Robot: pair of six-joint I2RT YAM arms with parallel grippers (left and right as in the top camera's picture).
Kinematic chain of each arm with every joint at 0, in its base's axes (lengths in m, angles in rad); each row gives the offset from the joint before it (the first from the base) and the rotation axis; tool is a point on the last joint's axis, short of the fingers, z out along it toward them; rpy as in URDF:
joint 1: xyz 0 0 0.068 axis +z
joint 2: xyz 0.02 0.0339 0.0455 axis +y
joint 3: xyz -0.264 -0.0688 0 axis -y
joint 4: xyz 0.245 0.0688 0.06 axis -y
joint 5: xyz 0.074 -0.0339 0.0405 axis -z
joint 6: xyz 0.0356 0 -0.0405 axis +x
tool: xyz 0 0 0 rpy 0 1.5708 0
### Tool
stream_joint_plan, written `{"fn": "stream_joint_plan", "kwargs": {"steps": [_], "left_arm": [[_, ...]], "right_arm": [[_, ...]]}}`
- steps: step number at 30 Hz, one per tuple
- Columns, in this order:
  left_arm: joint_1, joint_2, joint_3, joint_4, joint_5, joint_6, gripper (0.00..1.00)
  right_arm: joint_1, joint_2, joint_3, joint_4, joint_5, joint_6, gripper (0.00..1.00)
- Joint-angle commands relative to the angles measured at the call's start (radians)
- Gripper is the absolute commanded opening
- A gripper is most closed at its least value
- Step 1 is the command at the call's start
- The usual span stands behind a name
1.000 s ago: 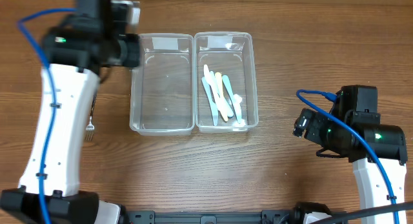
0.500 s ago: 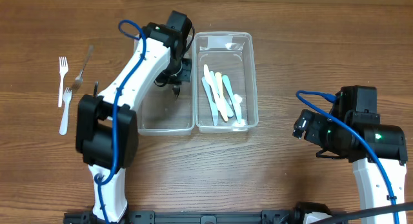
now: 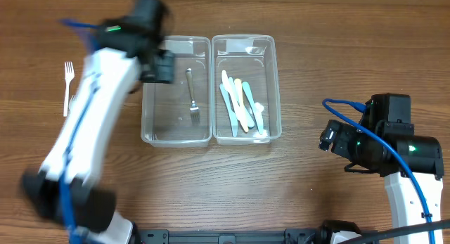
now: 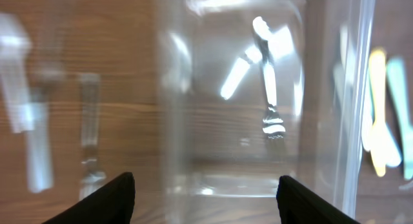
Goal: Pack container
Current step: 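Carry the metal fork into the left container and release it, then return the left gripper to the forks and grasp another metal fork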
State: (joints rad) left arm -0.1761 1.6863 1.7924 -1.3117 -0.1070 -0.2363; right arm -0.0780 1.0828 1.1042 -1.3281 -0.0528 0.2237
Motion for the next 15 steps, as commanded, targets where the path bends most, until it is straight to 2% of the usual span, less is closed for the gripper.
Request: {"fn": "stream_joint_plan", "kwargs": {"steps": [1, 6, 8, 11, 15], "left_arm": [[0.163, -0.172, 0.010, -0.073, -0.046, 0.033, 0.73], [0.389, -0.217, -0.094, -0.086, 0.038, 0.101, 0.72], [0.448, -0.217, -0.217, -0.019, 0.095, 0.116, 0.72], [0.493, -0.214, -0.406, 0.123, 0.105, 0.121, 0.72], [0.508, -0.178, -0.564, 0.285, 0.108, 0.223, 0.73]], "right_arm": [[-0.001, -0.003, 0.008, 0.004, -0.005, -0.008, 0.99], [-0.001, -0.003, 0.008, 0.003, -0.005, -0.008, 0.98], [-0.001, -0.003, 0.008, 0.001, -0.005, -0.008, 0.98], [-0.001, -0.003, 0.008, -0.001, -0.005, -0.008, 0.98], [-0.001, -0.003, 0.008, -0.001, -0.005, -0.008, 0.99]]}}
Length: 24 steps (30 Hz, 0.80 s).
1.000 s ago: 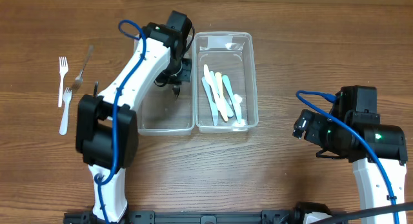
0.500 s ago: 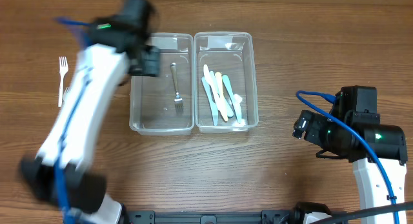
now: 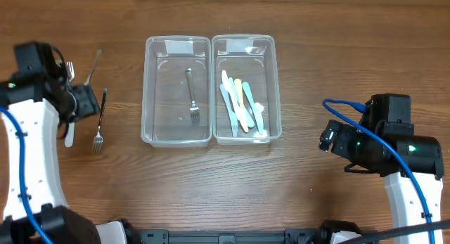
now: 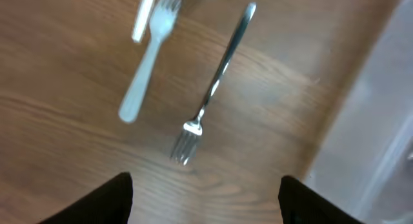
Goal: Pack container
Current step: 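Return the left gripper to the forks and grasp another metal fork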
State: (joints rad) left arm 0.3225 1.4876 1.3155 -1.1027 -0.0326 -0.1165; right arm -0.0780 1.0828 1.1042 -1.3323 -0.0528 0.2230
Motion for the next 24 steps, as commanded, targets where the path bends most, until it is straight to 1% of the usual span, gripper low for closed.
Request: {"fn": "stream_joint_plan", "kwargs": {"steps": [1, 3, 7, 17, 21, 24], "left_arm": [[0.009, 0.039, -0.110, 0.105, 0.034, 0.129, 0.73], [0.009, 0.071, -0.127, 0.141, 0.033, 0.148, 0.73], [0.011, 0.168, -0.129, 0.209, 0.033, 0.148, 0.74], [0.011, 0.396, -0.129, 0.269, 0.034, 0.192, 0.74], [0.011, 0.441, -0.129, 0.290, 0.058, 0.229, 0.74], [0.011, 0.465, -0.129, 0.300, 0.059, 0.229, 0.73]], "right_arm": [[-0.001, -0.003, 0.008, 0.003, -0.005, -0.007, 0.99], [-0.001, -0.003, 0.008, 0.003, -0.005, -0.007, 0.98], [-0.001, -0.003, 0.008, 0.003, -0.005, -0.007, 0.98], [-0.001, -0.003, 0.008, 0.002, -0.005, -0.010, 0.99], [-0.001, -0.003, 0.008, 0.003, -0.005, -0.010, 0.99], [-0.001, -0.003, 0.008, 0.002, -0.005, -0.010, 0.99]]}}
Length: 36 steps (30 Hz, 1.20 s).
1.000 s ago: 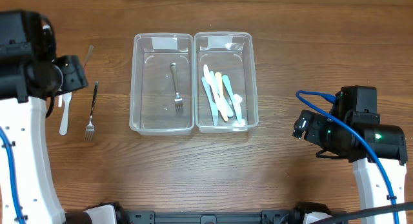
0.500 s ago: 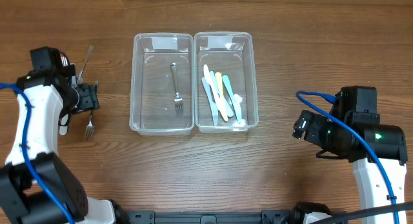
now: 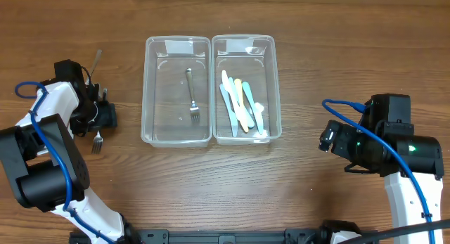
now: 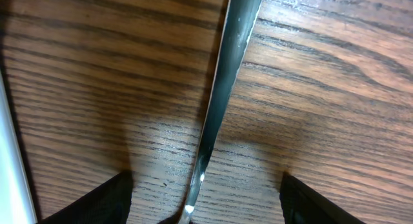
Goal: Pack container
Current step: 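Return the left gripper to the forks and grasp another metal fork, then place the second metal fork into the left container and release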
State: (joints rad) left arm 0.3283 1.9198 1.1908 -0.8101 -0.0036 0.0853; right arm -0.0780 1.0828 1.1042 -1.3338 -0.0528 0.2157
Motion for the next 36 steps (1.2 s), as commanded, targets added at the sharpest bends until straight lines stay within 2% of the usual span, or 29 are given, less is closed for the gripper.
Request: {"fn": "stream_joint_plan", "kwargs": {"steps": [1, 2, 4, 7, 9, 10, 11, 16, 23, 28, 30, 33, 36], "left_arm": [[0.005, 0.036, -0.005, 0.008, 0.030, 0.027, 0.73], [0.005, 0.039, -0.005, 0.007, 0.031, 0.027, 0.73], [0.005, 0.040, -0.005, 0.006, 0.031, 0.027, 0.65], [0.005, 0.040, -0.005, 0.000, 0.031, 0.025, 0.39], [0.005, 0.040, -0.005, -0.001, 0.030, 0.019, 0.26], [0.005, 0.040, -0.004, -0.003, 0.030, 0.019, 0.14], [0.005, 0.040, -0.004, -0.006, 0.030, 0.019, 0.09], [0.005, 0.040, -0.004, -0.008, 0.018, -0.016, 0.04], [-0.014, -0.040, 0.021, -0.036, 0.028, -0.018, 0.04], [-0.080, -0.269, 0.032, -0.059, 0.015, -0.022, 0.04], [-0.127, -0.394, 0.032, -0.060, -0.068, -0.046, 0.04], [-0.221, -0.563, 0.037, -0.060, -0.087, -0.056, 0.04], [-0.336, -0.656, 0.037, -0.055, -0.112, -0.136, 0.04]], "right_arm": [[-0.001, -0.003, 0.008, 0.003, -0.005, -0.003, 0.99], [-0.001, -0.003, 0.008, 0.004, -0.005, -0.003, 0.99], [-0.001, -0.003, 0.008, 0.005, -0.005, -0.003, 0.99], [-0.001, -0.003, 0.008, 0.005, -0.005, -0.003, 0.99], [-0.001, -0.003, 0.008, 0.005, -0.005, -0.003, 0.99], [-0.001, -0.003, 0.008, 0.005, -0.005, -0.003, 0.99], [-0.001, -0.003, 0.008, 0.006, -0.005, -0.003, 0.99], [-0.001, -0.003, 0.008, 0.005, -0.005, -0.003, 0.98], [-0.001, -0.003, 0.008, 0.005, -0.005, -0.003, 0.99], [-0.001, -0.003, 0.008, 0.007, -0.005, -0.003, 0.99], [-0.001, -0.003, 0.008, 0.008, -0.005, -0.003, 0.99], [-0.001, -0.003, 0.008, 0.009, -0.005, -0.003, 0.99], [-0.001, -0.003, 0.008, 0.011, -0.005, -0.003, 0.99]]}}
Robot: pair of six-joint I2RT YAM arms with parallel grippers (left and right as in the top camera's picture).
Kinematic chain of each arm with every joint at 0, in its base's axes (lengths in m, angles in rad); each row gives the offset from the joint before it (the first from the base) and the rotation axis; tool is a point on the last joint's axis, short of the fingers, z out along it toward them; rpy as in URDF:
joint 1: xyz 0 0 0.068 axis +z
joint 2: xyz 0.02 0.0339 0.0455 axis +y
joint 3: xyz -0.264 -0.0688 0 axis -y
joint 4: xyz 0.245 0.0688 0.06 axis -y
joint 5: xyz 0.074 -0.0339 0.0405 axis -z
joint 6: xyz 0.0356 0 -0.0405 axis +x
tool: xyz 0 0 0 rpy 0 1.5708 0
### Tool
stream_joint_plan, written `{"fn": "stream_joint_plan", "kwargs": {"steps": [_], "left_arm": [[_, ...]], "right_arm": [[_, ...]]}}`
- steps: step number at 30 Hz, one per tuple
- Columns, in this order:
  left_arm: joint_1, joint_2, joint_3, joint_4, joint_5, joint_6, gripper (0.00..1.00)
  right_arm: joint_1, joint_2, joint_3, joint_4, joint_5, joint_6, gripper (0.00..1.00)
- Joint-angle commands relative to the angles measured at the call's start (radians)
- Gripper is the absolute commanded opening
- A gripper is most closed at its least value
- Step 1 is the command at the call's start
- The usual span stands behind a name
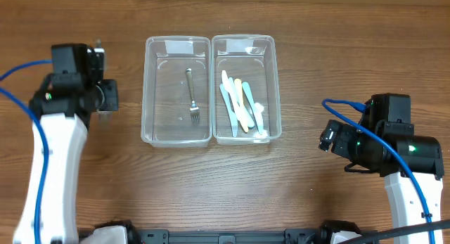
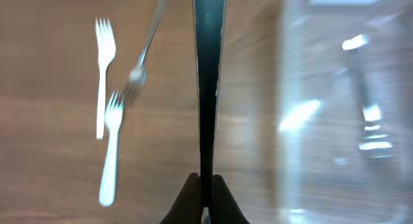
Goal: Pack container
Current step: 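Place the second metal fork into the left container and release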
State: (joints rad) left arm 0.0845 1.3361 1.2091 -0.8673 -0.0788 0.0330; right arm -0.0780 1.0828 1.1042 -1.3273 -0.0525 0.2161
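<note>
My left gripper (image 2: 206,185) is shut on the dark handle of a metal fork (image 2: 206,88), held off the table just left of the containers. In the overhead view the left gripper (image 1: 105,103) hangs beside the left clear container (image 1: 149,89), which holds one metal fork (image 1: 191,96). The right clear container (image 1: 275,89) holds several pastel plastic utensils (image 1: 240,103). My right gripper (image 1: 327,138) hovers apart at the far right with nothing near it; its jaws do not show.
Below the held fork lie two white plastic forks (image 2: 103,75) (image 2: 110,159) and another metal fork (image 2: 145,50) on the wooden table (image 1: 211,188). The left arm covers most of them from overhead. The two containers stand side by side, touching.
My left gripper was down at the table, open with its fingers either side of the metal fork's handle. Now it is shut on that handle and raised. The right arm has not moved.
My left gripper was open over the left container with one fork inside. Then it was above the loose forks left of the containers. Then it sat low, straddling a metal fork's handle. Now it holds that fork off the table.
</note>
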Motion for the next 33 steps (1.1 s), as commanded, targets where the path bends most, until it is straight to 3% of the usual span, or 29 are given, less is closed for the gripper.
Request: {"fn": "stream_joint_plan", "kwargs": {"steps": [1, 8, 14, 19, 20, 21, 22, 24, 25, 29, 31, 33], "left_arm": [[-0.142, -0.078, 0.019, 0.010, -0.036, -0.134, 0.04], [-0.317, 0.100, 0.019, 0.146, -0.033, -0.237, 0.04], [-0.341, 0.341, 0.019, 0.207, -0.021, -0.240, 0.04], [-0.341, 0.407, 0.019, 0.226, 0.000, -0.237, 0.04], [-0.341, 0.403, 0.020, 0.232, 0.001, -0.234, 0.08], [-0.341, 0.403, 0.028, 0.233, 0.002, -0.231, 0.32], [-0.341, 0.403, 0.045, 0.222, 0.002, -0.226, 0.46], [-0.341, 0.401, 0.101, 0.178, 0.002, -0.183, 0.48], [-0.341, 0.397, 0.156, 0.132, 0.001, -0.154, 0.60], [-0.326, 0.368, 0.390, -0.067, -0.059, -0.114, 0.66], [-0.291, 0.341, 0.494, -0.150, -0.101, -0.108, 0.78], [-0.233, 0.317, 0.562, -0.201, -0.113, -0.082, 0.82]], "right_arm": [[-0.001, -0.003, 0.008, 0.006, -0.006, -0.003, 0.98], [-0.001, -0.003, 0.008, 0.006, -0.006, -0.003, 0.99], [-0.001, -0.003, 0.008, 0.005, -0.011, -0.003, 0.99], [-0.001, -0.003, 0.008, 0.003, -0.014, -0.004, 0.99], [-0.001, -0.003, 0.008, 0.002, -0.014, -0.004, 0.99], [-0.001, -0.003, 0.008, 0.002, -0.014, -0.004, 0.99], [-0.001, -0.003, 0.008, 0.002, -0.014, -0.004, 0.99], [-0.001, -0.003, 0.008, 0.002, -0.013, -0.004, 0.99], [-0.001, -0.003, 0.008, 0.002, -0.013, -0.004, 0.99], [-0.001, -0.003, 0.008, 0.002, -0.013, -0.007, 0.99], [-0.001, -0.003, 0.008, 0.002, -0.013, -0.007, 0.99], [-0.001, -0.003, 0.008, 0.003, -0.013, -0.007, 0.99]]}}
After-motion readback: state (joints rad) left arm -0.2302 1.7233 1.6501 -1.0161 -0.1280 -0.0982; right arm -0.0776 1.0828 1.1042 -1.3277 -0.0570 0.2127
